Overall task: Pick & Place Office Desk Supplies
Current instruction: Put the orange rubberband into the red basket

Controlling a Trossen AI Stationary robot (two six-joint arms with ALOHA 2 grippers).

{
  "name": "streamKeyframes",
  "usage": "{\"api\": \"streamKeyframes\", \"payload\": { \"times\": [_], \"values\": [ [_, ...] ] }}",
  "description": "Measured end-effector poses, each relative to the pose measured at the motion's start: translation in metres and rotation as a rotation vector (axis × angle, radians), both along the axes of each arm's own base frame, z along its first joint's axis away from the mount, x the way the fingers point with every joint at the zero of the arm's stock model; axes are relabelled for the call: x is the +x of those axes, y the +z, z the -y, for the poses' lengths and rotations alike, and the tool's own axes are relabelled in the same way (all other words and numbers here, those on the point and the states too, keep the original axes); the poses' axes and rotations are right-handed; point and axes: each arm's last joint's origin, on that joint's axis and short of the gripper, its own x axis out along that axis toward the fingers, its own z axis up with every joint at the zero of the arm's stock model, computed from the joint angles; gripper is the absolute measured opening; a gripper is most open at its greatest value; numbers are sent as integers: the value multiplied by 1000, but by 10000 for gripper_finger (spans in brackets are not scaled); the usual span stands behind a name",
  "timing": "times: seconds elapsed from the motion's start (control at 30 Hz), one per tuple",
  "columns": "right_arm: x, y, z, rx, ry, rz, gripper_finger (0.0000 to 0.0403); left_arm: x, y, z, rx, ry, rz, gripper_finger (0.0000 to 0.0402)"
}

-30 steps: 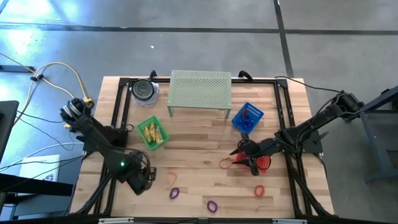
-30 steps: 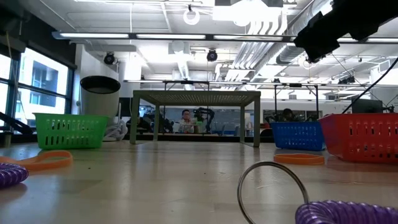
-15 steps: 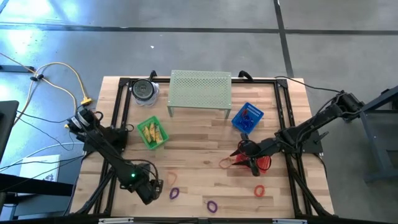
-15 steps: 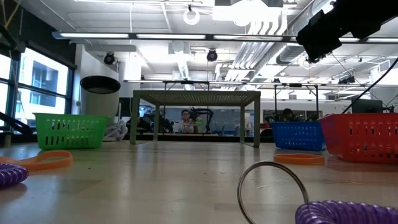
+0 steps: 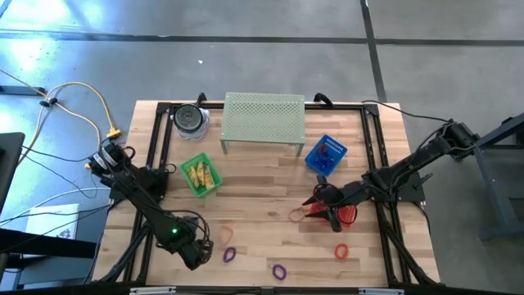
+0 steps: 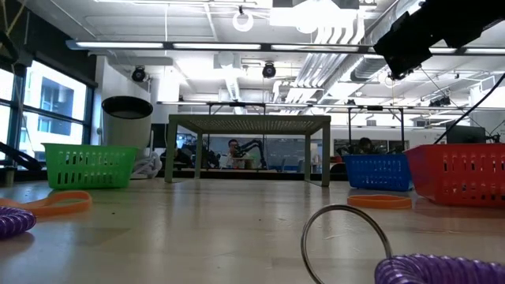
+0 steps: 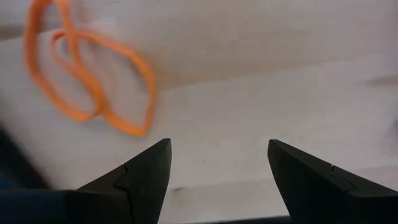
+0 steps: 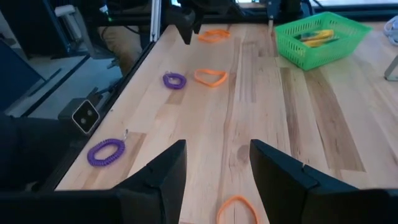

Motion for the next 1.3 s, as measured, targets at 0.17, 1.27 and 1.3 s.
{"api": "streamKeyframes", "payload": {
  "times": [0.17, 1.27, 1.3],
  "values": [
    [2, 6, -1, 24, 1, 58, 165, -1, 1, -4, 24, -18, -17, 259],
    [3, 9, 0, 67, -61, 83, 165, -11, -22, 9, 180, 33, -6, 259],
    [3, 9, 0, 67, -62, 83, 165, -10, -22, 10, 175, 24, 5, 259]
  ]
}}
